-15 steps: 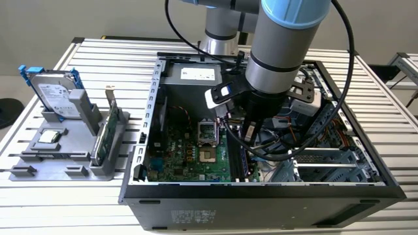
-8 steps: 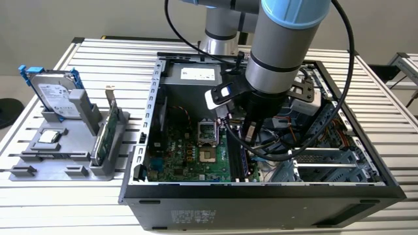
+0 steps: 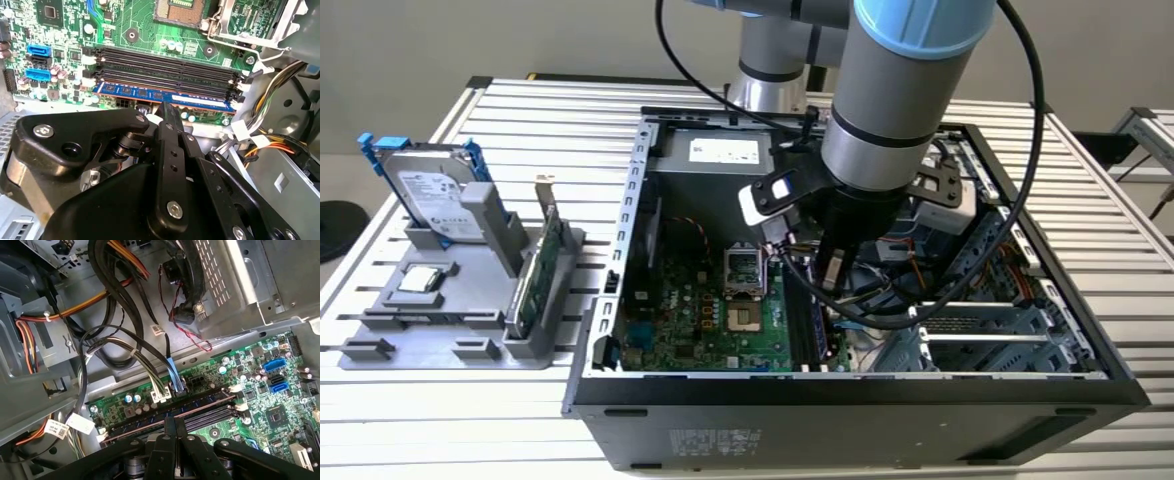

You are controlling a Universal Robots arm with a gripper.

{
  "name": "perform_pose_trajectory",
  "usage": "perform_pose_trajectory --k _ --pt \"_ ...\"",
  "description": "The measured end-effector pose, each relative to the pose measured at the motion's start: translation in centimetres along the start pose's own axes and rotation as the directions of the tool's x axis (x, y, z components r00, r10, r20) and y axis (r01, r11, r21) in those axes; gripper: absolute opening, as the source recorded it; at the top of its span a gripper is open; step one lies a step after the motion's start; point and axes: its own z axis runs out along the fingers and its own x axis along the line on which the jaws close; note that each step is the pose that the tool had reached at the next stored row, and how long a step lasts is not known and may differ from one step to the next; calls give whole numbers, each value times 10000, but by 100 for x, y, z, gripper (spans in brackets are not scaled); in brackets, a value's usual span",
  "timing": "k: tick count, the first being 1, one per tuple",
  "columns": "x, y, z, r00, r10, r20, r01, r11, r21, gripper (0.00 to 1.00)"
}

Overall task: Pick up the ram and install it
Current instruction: 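Press down the ram until it locks into place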

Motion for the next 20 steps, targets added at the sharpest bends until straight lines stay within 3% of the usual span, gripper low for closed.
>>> perform_pose_trajectory --k 20 --pt "0 0 2 9980 -628 -12 628 9980 2 0"
